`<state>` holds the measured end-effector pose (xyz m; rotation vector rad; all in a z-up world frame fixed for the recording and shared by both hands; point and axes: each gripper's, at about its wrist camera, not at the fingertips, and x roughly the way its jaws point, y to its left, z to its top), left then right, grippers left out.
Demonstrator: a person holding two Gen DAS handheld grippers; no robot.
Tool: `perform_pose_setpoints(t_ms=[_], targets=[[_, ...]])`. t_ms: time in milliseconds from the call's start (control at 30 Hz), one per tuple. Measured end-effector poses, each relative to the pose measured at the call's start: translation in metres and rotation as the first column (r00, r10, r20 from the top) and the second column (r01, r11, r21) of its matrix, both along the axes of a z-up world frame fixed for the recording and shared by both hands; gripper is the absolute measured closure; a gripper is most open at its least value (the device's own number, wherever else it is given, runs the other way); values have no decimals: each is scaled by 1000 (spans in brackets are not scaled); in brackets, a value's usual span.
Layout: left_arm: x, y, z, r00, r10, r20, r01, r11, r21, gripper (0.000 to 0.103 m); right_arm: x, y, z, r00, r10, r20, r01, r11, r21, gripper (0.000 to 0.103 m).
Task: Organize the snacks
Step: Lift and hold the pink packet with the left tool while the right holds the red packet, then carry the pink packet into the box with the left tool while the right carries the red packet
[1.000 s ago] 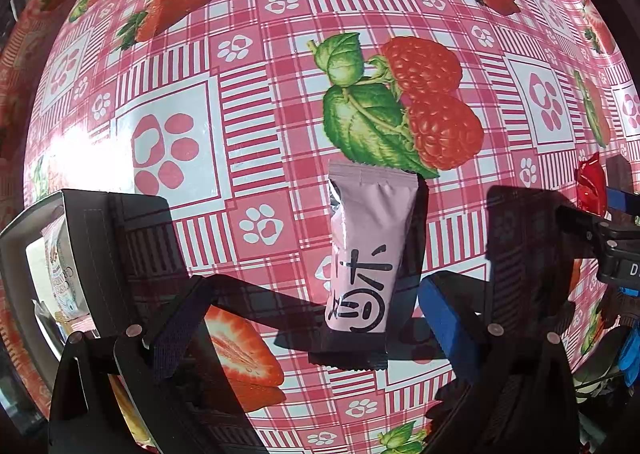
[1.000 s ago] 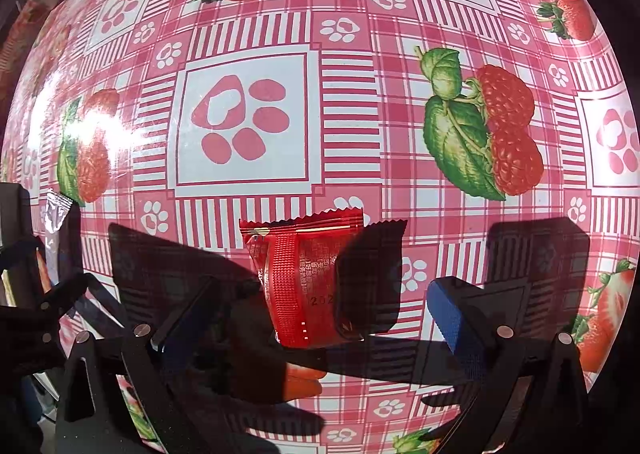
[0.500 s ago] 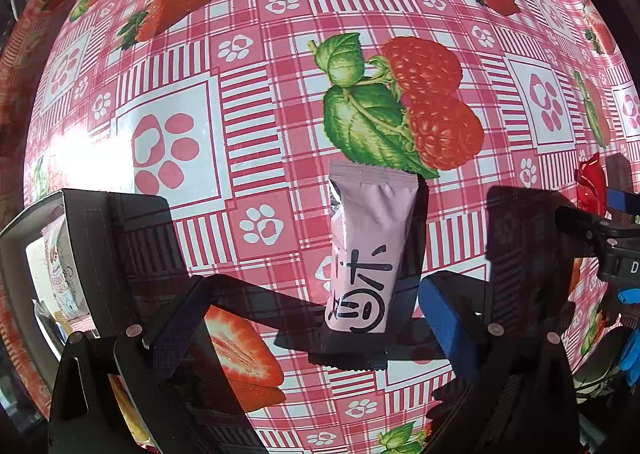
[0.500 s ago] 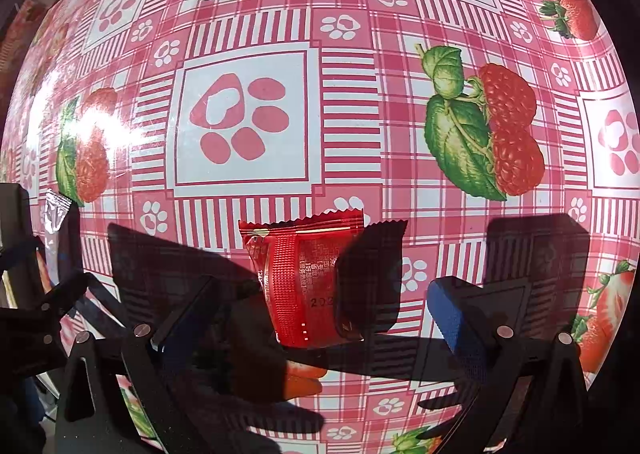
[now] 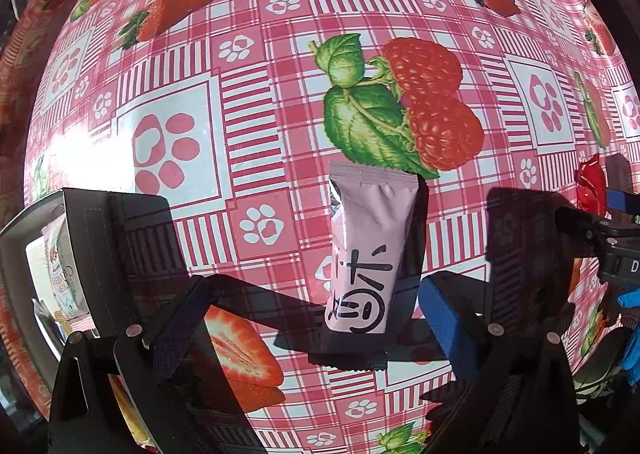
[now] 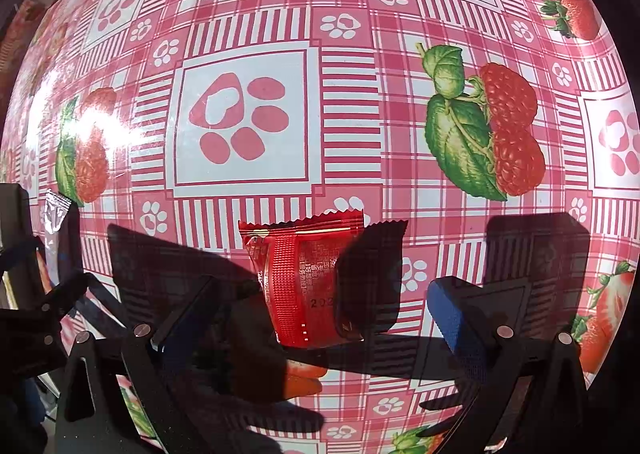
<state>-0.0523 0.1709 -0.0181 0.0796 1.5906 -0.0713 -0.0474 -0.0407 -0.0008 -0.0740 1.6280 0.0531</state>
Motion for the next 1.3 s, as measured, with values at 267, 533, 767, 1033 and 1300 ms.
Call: perform_pose_setpoints(t_ms=[267, 533, 767, 1033, 1300], targets=[[1, 1, 1, 1000, 14, 8, -14, 1000, 0, 0, 2, 0, -2, 1000, -3, -15, 3, 1000, -1, 0], [1, -1, 0, 1000, 7, -2, -7, 1000, 6, 0, 7, 1, -6, 998, -5, -61, 4, 1000, -8, 0], [-2, -15, 12, 999, -48, 1, 48, 999, 3, 31, 15, 13, 12, 1000, 16, -15, -16, 1000, -2, 44], [-2, -23, 28, 998, -57, 11, 57, 998, -26, 77, 18, 27, 25, 1000, 20, -12, -18, 995, 96, 77], [-7, -4, 63, 998, -1, 66, 6, 998, -67, 77, 1, 79, 44, 995, 99, 11, -100, 981, 166, 77]])
